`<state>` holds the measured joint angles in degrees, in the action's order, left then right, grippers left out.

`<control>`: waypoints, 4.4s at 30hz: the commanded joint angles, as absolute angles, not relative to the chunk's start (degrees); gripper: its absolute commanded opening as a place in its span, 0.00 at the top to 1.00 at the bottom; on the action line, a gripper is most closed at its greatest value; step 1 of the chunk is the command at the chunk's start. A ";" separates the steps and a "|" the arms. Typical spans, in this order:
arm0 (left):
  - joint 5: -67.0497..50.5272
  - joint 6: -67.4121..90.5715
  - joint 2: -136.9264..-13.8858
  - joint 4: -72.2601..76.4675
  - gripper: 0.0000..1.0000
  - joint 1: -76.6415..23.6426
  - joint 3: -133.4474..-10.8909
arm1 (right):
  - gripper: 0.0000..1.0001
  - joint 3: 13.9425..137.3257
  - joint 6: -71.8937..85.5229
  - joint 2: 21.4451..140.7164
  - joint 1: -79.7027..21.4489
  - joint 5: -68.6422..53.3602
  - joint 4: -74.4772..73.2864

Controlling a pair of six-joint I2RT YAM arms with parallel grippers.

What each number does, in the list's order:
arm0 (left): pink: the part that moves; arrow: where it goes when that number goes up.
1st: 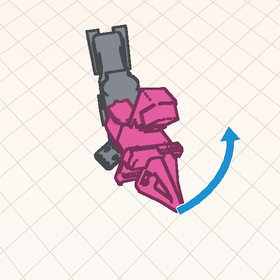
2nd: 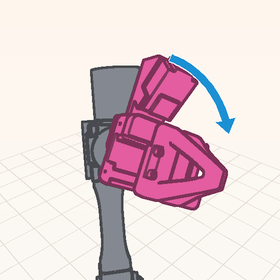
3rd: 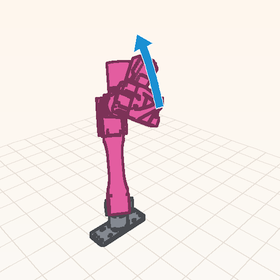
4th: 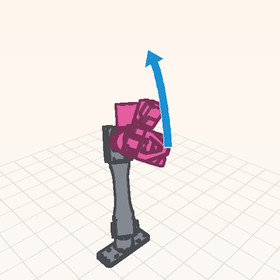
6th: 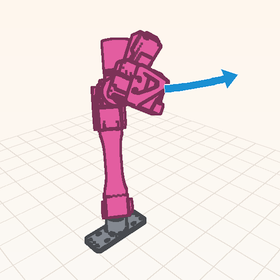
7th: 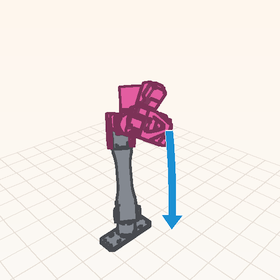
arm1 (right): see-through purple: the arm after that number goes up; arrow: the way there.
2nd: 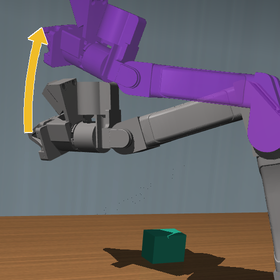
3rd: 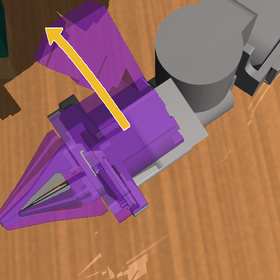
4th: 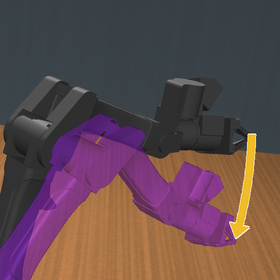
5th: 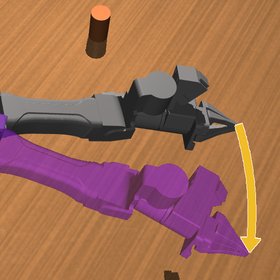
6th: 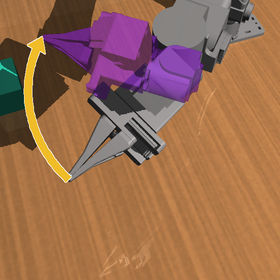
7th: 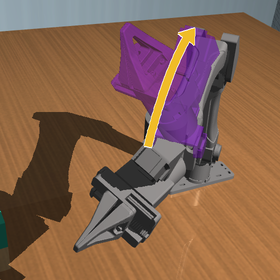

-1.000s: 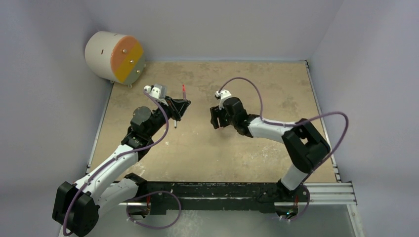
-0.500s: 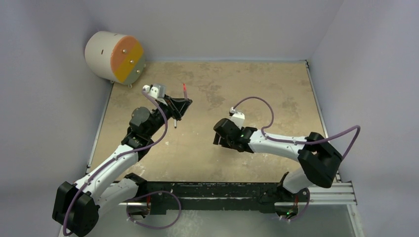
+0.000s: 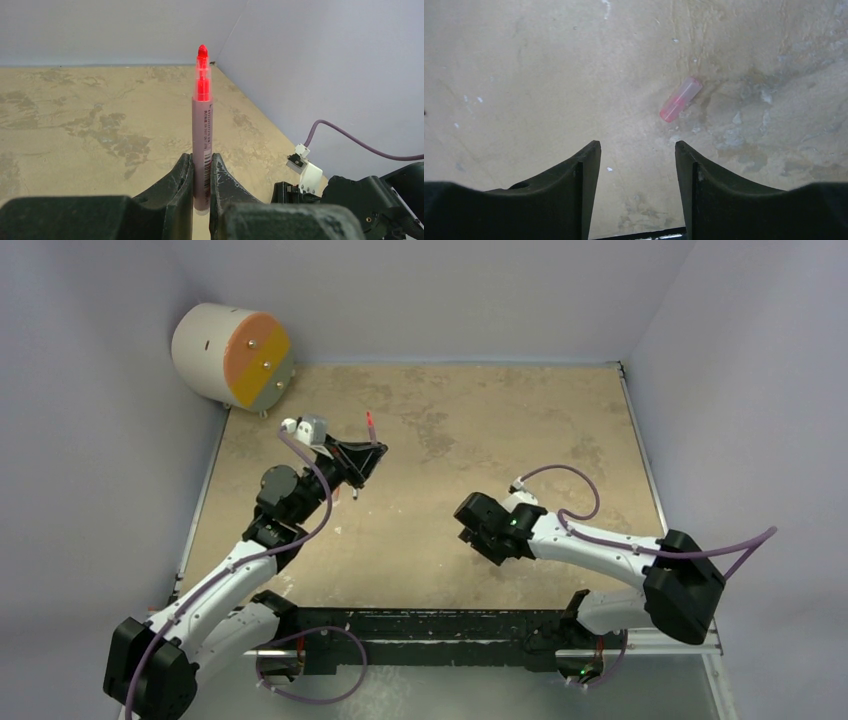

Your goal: Insert the pens into the pen caps

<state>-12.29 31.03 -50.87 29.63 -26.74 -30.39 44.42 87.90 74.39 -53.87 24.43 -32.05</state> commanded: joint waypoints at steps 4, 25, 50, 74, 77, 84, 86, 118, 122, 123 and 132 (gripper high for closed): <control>-14.80 33.24 -53.45 35.81 1.00 -26.72 -32.16 | 0.41 41.65 98.09 76.20 -54.05 23.82 -39.37; -13.07 32.51 -49.05 33.86 1.00 -26.72 -30.39 | 0.91 38.65 98.58 79.42 -53.30 22.34 -38.03; -18.89 39.81 -54.71 43.91 1.00 -27.86 -28.52 | 1.00 47.32 31.10 63.57 -35.59 7.03 30.68; -17.80 33.40 -61.99 44.66 1.00 -39.45 -33.55 | 1.00 47.26 40.37 70.54 -29.68 -37.48 63.09; -17.62 33.39 -62.93 44.70 1.00 -39.49 -33.81 | 1.00 47.04 41.80 71.06 -29.69 -38.59 65.33; -17.20 34.36 -63.96 46.39 1.00 -39.55 -33.40 | 1.00 47.08 43.09 71.88 -29.70 -40.22 66.57; -17.29 34.44 -63.99 46.63 1.00 -39.55 -33.46 | 1.00 46.99 43.24 72.26 -29.67 -40.30 66.96; -20.22 31.92 -61.42 44.06 1.00 -41.48 -34.26 | 1.00 47.49 40.07 73.63 -29.71 -38.98 63.89; -19.68 31.65 -61.30 43.77 1.00 -41.48 -34.36 | 1.00 47.26 40.06 73.26 -29.73 -39.34 63.98; -19.47 31.53 -61.26 43.75 1.00 -41.48 -34.37 | 1.00 47.21 40.00 73.22 -29.71 -39.18 64.09; -19.58 31.51 -60.20 43.18 1.00 -41.46 -34.02 | 1.00 46.35 40.56 73.29 -29.71 -39.77 63.87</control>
<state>-19.88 33.17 -62.28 41.43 -41.08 -31.73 46.04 40.97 74.61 -29.82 -38.65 61.98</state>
